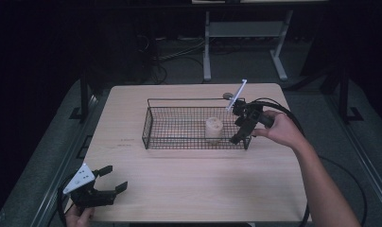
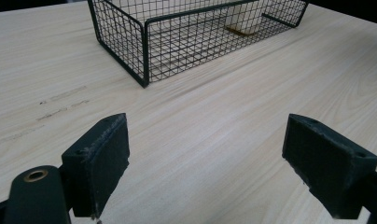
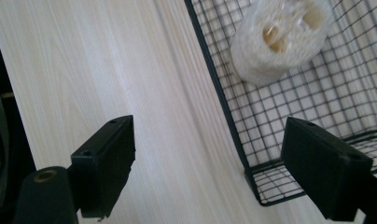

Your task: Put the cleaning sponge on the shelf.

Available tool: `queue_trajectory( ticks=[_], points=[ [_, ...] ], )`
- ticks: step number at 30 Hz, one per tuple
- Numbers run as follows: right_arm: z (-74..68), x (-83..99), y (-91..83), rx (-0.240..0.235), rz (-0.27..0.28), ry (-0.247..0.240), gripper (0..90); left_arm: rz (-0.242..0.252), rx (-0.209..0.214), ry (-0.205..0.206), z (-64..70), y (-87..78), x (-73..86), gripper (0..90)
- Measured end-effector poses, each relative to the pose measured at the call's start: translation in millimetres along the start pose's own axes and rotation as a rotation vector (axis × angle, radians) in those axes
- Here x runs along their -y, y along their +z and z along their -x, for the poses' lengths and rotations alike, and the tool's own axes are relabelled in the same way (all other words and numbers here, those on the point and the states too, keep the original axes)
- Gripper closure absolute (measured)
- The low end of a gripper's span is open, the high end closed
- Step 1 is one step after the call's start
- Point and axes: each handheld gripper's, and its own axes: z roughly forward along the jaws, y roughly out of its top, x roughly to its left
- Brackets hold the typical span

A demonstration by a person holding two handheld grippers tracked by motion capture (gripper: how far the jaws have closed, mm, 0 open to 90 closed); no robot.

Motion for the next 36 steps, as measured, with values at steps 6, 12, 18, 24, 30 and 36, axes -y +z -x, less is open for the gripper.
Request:
queue_trajectory(
  ticks=[6, 12, 18, 24, 30, 36],
  points=[
    [-0.9, 7.3, 5.4, -0.005, 0.002, 0.003, 17.2, -0.002, 0.003, 0.002, 0.3, 0.5, -0.1, 14.1],
    [-3.2, 12.5, 9.6, -0.011, -0.004, 0.003, 17.2, -0.002, 0.001, 0.001, 0.1, 0.4, 0.0, 14.1],
    [-6.1, 16.7, 11.9, -0.016, -0.005, -0.002, 17.2, -0.003, 0.002, 0.002, 0.1, 0.6, 0.1, 14.1],
    [-8.1, 22.5, 14.4, -0.021, -0.007, 0.002, 17.2, -0.003, 0.001, 0.002, 0.0, 0.8, 0.1, 14.1],
    [-10.7, 28.7, 18.0, -0.024, -0.009, 0.003, 17.2, -0.007, 0.002, 0.001, 0.2, 1.3, 0.2, 14.1],
    [-13.0, 33.2, 22.8, -0.031, -0.015, 0.003, 17.2, -0.007, 0.0, 0.007, 0.2, 1.2, 0.1, 14.1]
  ],
)
